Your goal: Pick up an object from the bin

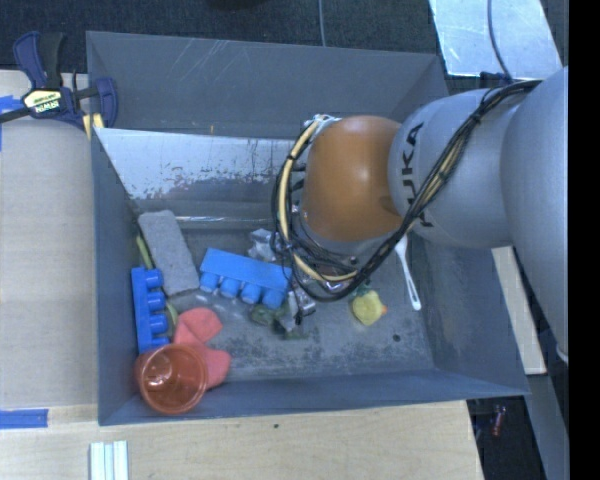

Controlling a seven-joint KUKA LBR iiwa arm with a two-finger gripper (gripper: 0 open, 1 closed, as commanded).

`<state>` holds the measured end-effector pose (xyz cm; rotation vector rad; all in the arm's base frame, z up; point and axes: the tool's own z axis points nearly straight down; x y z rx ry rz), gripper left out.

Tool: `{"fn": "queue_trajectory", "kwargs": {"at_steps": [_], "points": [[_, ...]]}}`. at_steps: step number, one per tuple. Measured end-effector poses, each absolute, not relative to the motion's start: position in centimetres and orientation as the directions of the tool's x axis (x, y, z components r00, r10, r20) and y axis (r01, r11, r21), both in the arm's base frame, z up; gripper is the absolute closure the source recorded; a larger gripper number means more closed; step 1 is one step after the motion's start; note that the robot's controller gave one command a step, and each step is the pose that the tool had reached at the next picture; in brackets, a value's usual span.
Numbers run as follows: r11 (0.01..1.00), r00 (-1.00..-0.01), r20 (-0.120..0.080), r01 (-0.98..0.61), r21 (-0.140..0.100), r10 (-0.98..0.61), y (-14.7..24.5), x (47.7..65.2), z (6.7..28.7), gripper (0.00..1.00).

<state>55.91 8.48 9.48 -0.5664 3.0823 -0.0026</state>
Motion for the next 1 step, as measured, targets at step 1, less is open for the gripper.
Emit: {"fn": "queue_trajectory", "kwargs": {"at_steps": [1], "points": [[0.98, -0.98, -0.012, -0.2, 0.001, -0.2, 8.45, 60.69, 7.31, 1.0]]}}
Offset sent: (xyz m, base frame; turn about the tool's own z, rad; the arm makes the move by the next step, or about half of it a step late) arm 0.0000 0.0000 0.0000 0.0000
